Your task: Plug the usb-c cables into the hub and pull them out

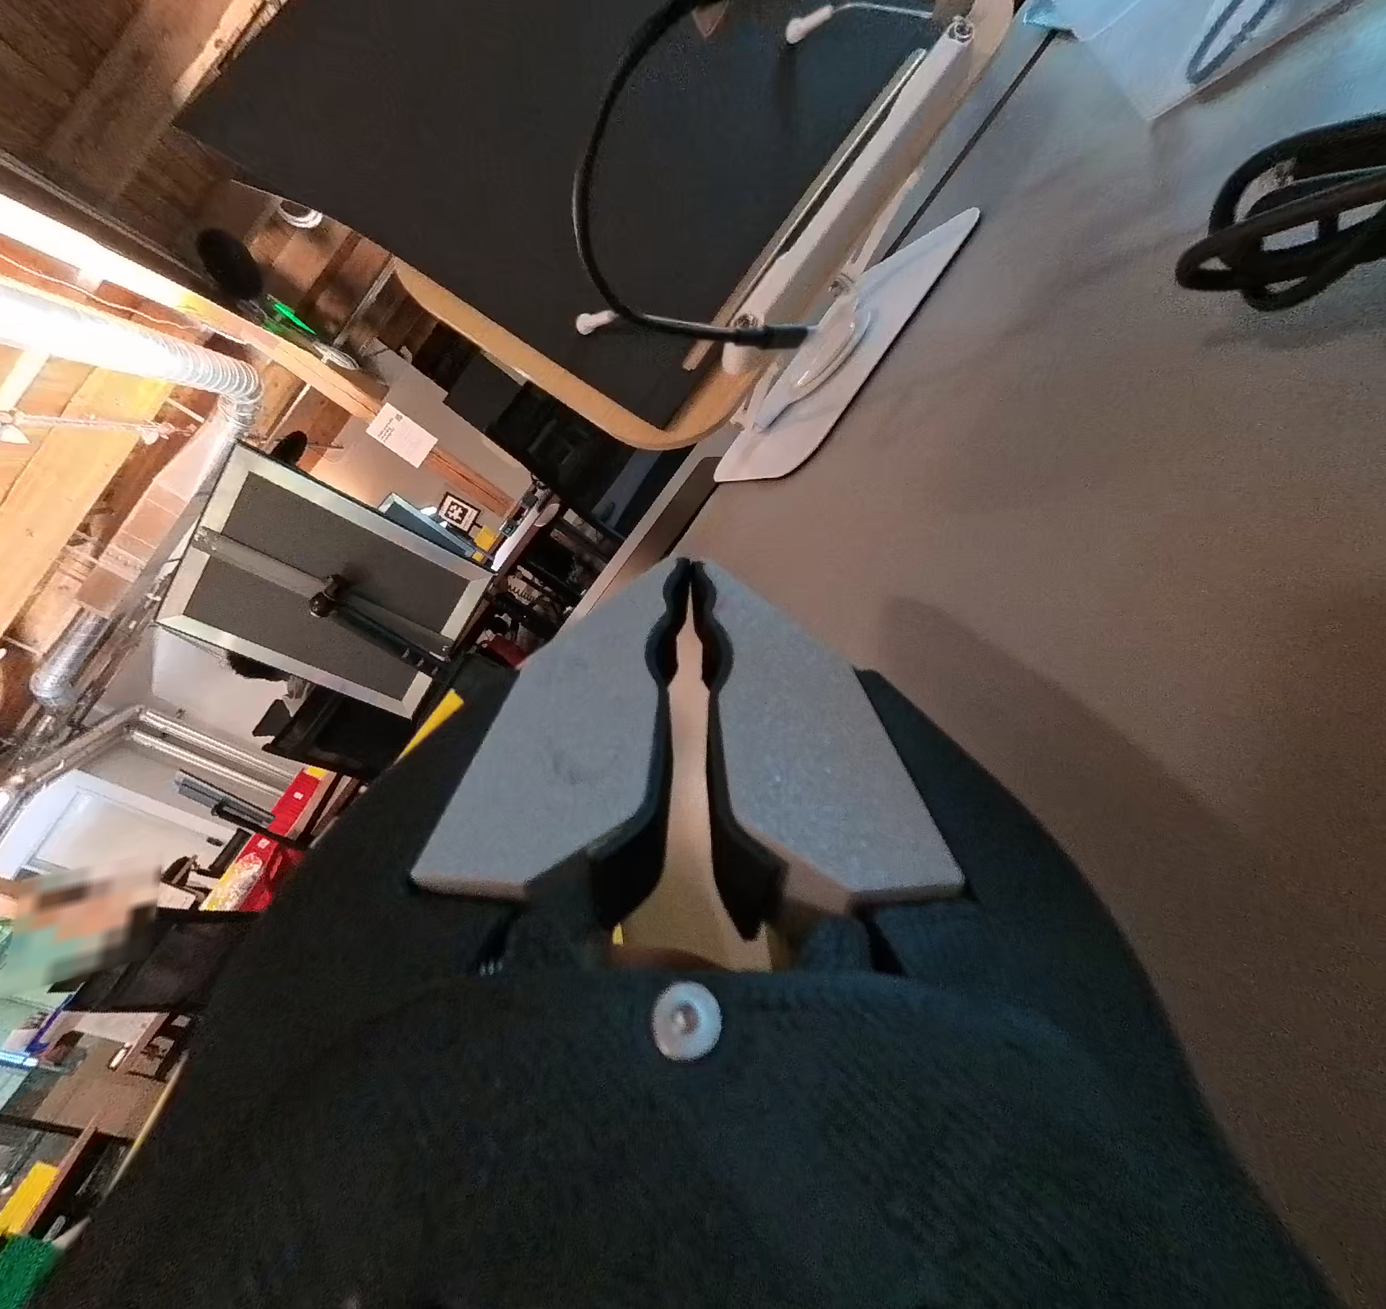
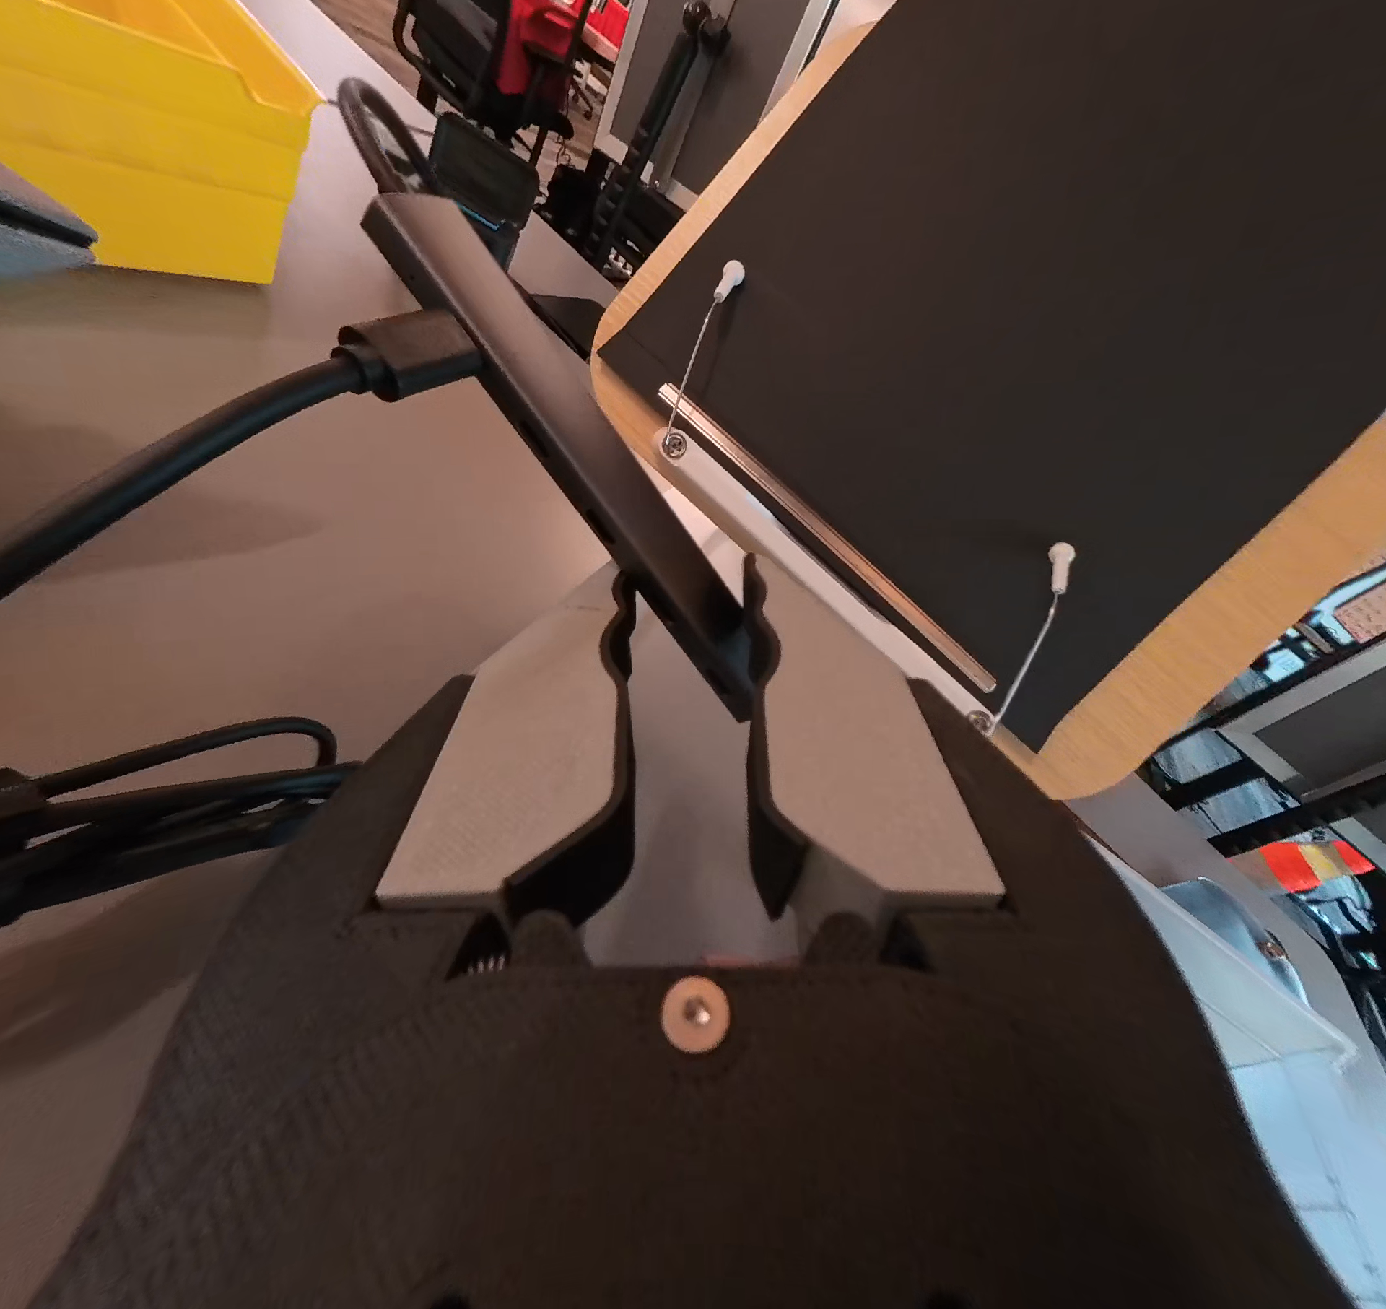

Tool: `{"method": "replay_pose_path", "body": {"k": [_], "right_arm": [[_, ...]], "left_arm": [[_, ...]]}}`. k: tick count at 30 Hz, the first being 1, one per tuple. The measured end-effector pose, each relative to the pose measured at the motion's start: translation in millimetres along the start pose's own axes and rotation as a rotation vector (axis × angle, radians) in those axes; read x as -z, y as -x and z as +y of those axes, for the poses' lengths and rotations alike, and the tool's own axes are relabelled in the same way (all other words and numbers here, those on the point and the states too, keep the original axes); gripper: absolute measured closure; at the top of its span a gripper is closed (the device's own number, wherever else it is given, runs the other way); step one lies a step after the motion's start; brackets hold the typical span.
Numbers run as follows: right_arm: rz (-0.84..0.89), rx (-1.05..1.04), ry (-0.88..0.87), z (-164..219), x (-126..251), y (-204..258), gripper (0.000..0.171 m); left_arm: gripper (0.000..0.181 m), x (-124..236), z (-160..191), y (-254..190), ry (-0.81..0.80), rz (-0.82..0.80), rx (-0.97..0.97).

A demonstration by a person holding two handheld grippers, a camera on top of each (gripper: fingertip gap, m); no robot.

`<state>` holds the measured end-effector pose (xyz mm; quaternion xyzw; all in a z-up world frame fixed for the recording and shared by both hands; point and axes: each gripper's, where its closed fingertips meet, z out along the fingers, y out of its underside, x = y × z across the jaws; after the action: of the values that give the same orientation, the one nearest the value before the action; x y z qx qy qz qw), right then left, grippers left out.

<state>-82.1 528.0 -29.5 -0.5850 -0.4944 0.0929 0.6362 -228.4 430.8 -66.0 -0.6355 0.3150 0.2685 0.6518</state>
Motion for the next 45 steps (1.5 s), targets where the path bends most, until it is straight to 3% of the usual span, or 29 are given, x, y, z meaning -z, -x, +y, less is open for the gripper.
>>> {"method": "replay_pose_path", "body": {"k": [15,26,40,45], "right_arm": [[-0.034,0.044,0.016,1.9,-1.2,11.6,0.145],[-0.188,0.279,0.051,7.4,-8.0,69.9,0.146],[-0.354,0.243,0.207,41.8,-18.9,108.9,0.147],[-0.388,0.214,0.224,48.1,-21.4,118.1,0.149]], "left_arm": [[0.181,6.5,-9.1,14.0,-0.044,-0.079,0.02],[0.181,6.0,-10.9,2.4,-0.048,-0.042,-0.021],[0.181,5.6,-10.4,-0.8,-0.043,-0.03,-0.031],[0.181,9.4,-3.9,-2.5,0.052,-0.033,-0.009]]}}
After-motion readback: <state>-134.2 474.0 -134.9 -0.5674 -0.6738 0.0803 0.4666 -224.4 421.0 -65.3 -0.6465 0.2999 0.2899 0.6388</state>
